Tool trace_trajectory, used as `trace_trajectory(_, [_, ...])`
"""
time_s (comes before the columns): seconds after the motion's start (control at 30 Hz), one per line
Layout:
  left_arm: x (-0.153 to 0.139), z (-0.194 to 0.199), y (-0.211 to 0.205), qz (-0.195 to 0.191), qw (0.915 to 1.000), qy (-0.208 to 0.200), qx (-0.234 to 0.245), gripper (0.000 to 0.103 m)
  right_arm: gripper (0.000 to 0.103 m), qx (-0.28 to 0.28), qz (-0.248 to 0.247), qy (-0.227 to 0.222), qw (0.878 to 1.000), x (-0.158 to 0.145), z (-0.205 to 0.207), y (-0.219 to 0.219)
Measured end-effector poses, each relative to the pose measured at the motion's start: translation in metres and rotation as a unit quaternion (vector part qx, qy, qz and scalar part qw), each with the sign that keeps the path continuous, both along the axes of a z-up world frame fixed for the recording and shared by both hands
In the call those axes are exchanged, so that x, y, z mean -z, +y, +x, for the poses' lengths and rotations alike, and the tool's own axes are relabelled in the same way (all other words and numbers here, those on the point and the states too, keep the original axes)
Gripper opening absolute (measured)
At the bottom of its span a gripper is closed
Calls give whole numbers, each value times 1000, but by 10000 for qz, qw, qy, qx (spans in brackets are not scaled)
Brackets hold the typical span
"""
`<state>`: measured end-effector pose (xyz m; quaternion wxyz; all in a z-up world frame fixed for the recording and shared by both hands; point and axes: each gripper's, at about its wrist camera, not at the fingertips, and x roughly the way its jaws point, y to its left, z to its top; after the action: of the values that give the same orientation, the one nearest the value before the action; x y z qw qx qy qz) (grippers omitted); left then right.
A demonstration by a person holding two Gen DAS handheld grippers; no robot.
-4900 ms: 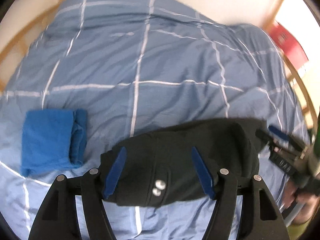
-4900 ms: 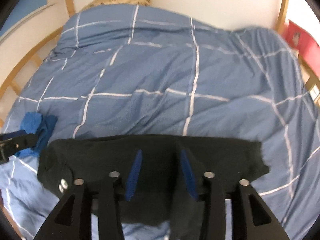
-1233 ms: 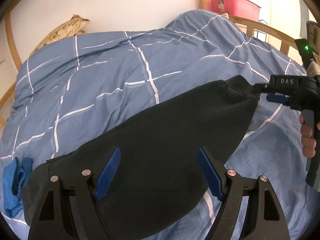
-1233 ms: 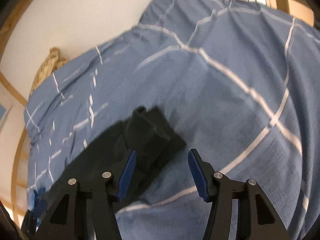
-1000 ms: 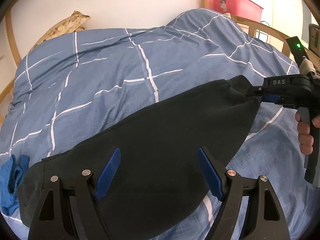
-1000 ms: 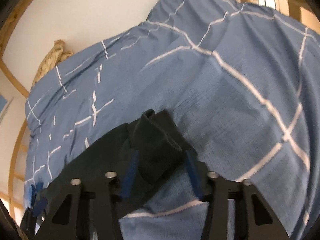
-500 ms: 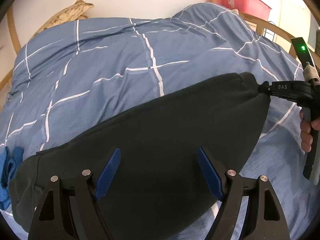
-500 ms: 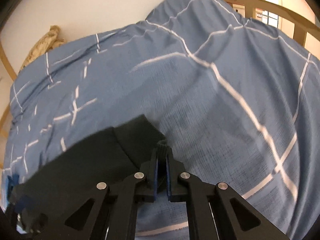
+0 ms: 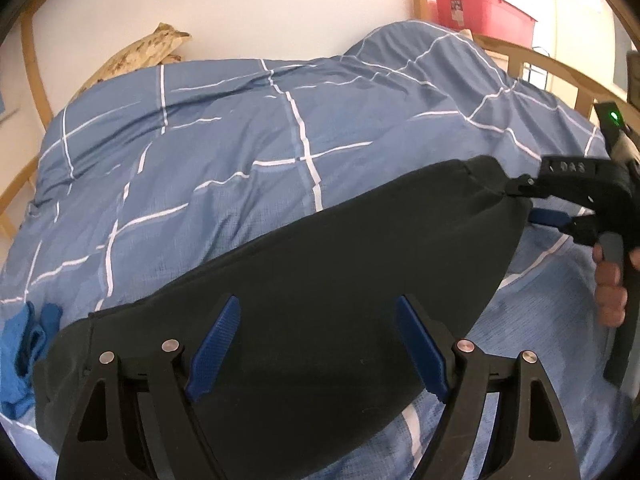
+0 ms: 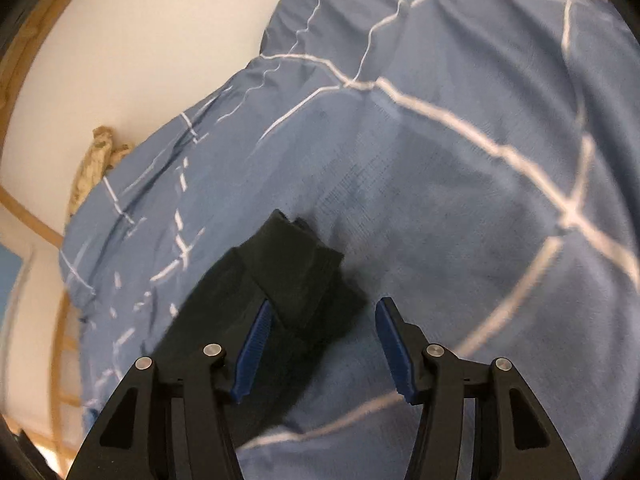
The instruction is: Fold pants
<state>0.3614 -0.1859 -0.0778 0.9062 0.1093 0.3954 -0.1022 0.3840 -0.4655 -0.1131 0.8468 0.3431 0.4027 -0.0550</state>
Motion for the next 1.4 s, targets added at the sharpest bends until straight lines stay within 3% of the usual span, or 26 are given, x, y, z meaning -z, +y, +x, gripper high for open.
trace_trajectory(0.1, [5,3,0,33,9999,98,-45,80,54,-41,177,249,9995,13,16,0])
trace_trajectory(0.13, [7,5,0,17,9998,158,-71,80,49,-66,278,274,9992,18,19,0])
trace_trajectory(0.17, [9,6,0,-8,9997,206,-90,80,35,-101,354,260,9990,21,20,1])
trace_trajectory(0.23, [12,7,2,-93,9995,296,-113,80,26,-201,403,209,9988,21,20,4])
trace_trajectory(0.43, [15,10,9,-206,9989,355,-236,80,18,-197,-777,-703,9943,-40,-12,21])
trace_trajectory(0.5, [19,13,12,-305,9979,480,-298,80,18,-96,-1141,-401,9926,-43,-3,22])
trace_trajectory(0.63, [28,19,18,-417,9958,728,-369,80,19,-43,-1172,144,9930,-16,12,14])
trace_trajectory(0.7, [29,19,20,-420,9957,748,-349,80,22,-2,-1216,316,9921,-3,12,16])
trace_trajectory(0.77, [23,16,24,-386,9965,683,-294,80,49,114,-1399,328,9895,-2,8,19])
trace_trajectory(0.83, [8,7,31,-462,9975,475,-244,80,57,369,-1774,377,9827,-14,1,23])
trace_trajectory(0.93, [-24,-13,50,-783,9966,152,-180,80,57,587,-2421,106,9684,-46,-20,41])
trace_trajectory(1.03, [-54,-35,77,-920,9955,-154,-140,82,58,203,-2872,-228,9574,-84,-39,74])
trace_trajectory(1.13, [-71,-57,117,-833,9954,-390,-285,82,67,-410,-3054,-602,9494,-114,-59,116])
trace_trajectory(1.27, [-68,-82,179,-637,9943,-577,-631,82,67,-1124,-3218,-989,9349,-135,-75,178])
trace_trajectory(1.4, [-48,-98,230,-503,9937,-480,-884,82,67,-1797,-3567,-1204,9088,-130,-86,250])
